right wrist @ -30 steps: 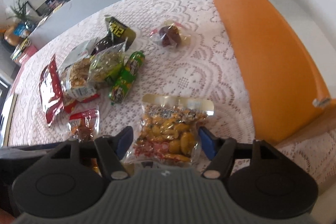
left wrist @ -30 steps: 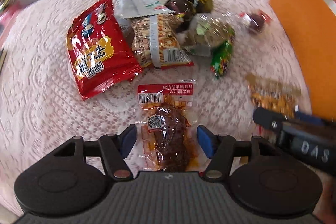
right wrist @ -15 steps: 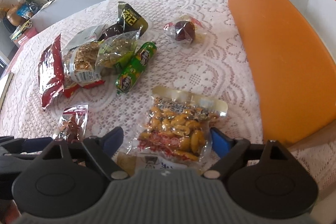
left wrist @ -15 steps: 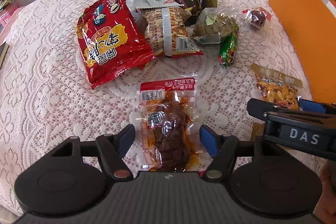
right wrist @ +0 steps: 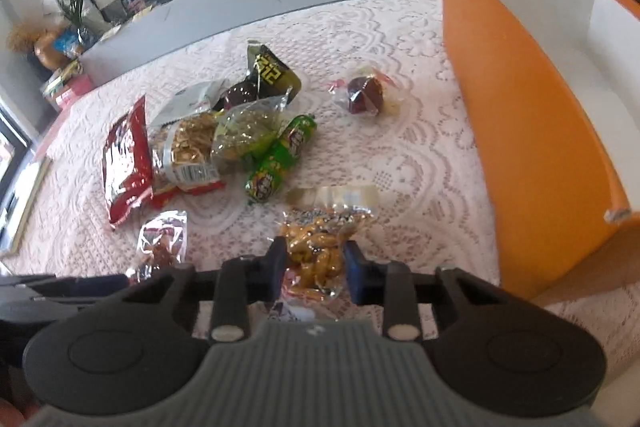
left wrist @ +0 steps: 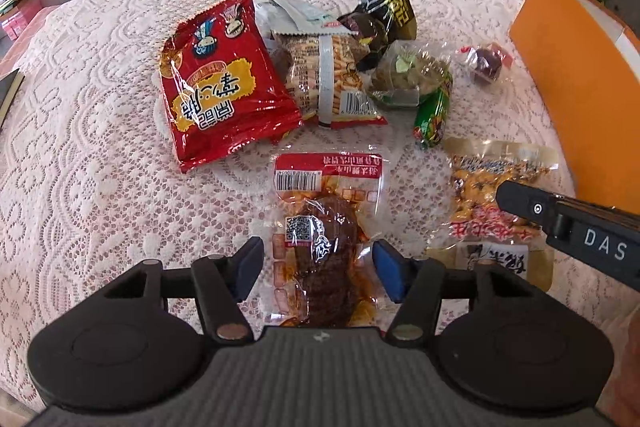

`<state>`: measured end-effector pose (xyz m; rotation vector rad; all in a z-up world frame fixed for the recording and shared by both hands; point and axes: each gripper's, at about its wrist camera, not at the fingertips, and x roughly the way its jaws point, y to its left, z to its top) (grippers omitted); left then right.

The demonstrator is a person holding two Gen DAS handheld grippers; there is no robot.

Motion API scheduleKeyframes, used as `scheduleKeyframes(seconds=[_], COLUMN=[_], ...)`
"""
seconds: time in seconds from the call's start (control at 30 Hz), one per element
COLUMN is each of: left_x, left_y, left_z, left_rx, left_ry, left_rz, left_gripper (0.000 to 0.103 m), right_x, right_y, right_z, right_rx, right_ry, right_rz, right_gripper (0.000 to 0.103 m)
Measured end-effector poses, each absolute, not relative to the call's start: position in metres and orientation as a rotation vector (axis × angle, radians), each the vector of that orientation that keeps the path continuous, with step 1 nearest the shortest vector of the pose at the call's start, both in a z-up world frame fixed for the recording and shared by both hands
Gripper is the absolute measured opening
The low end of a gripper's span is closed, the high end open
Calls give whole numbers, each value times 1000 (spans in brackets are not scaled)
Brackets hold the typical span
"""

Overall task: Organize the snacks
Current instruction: 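Close left tool on the braised meat pack while right tool closes on the peanut pack, then lift the meat pack with left tool while right tool lifts the peanut pack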

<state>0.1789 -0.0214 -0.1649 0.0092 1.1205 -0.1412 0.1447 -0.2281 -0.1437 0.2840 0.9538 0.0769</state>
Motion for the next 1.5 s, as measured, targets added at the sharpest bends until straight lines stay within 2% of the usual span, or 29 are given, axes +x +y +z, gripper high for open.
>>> scheduleKeyframes(seconds=[0.17,0.47,0.57,0.77,0.93,1.03,1.13,1.2,1.3,1.37,1.4,1.5], left_x=[174,158,154,139,129,127,126,126,126,126,127,127], left_y=[-16,-14,-15,-22,-28,-28,-26,-23,-20,-18,-17,-18], left_z=[-151,-128,-119,-107,-120,-129,-138,-142,-145,-145,-146,-147], left_rx=[-56,-88,-95,-88,-87,-94,-121,-135,-141,-152,-156,-152], left_ry=[1101,1060,1043,1030,1070,1096,1126,1142,1149,1150,1150,1150], left_rz=[-157,-165,-168,-192,-206,-209,-211,-208,-194,-195,-198,-198], left_gripper=[67,67,67,67,67,67,67,67,67,67,67,67], right_x=[139,120,114,102,91,84,84,86,90,95,97,101], right_y=[-231,-225,-225,-225,-219,-218,-219,-219,-217,-214,-213,-213], right_z=[-133,-113,-104,-91,-96,-101,-105,-105,-106,-109,-111,-115], right_rx=[309,271,267,231,154,143,147,160,165,138,128,129], right_ry=[933,892,877,861,910,932,968,979,997,1018,1027,1038], right_rz=[103,132,145,159,210,225,250,260,271,256,246,223], right_gripper=[19,18,10,9,9,10,16,17,22,32,34,32])
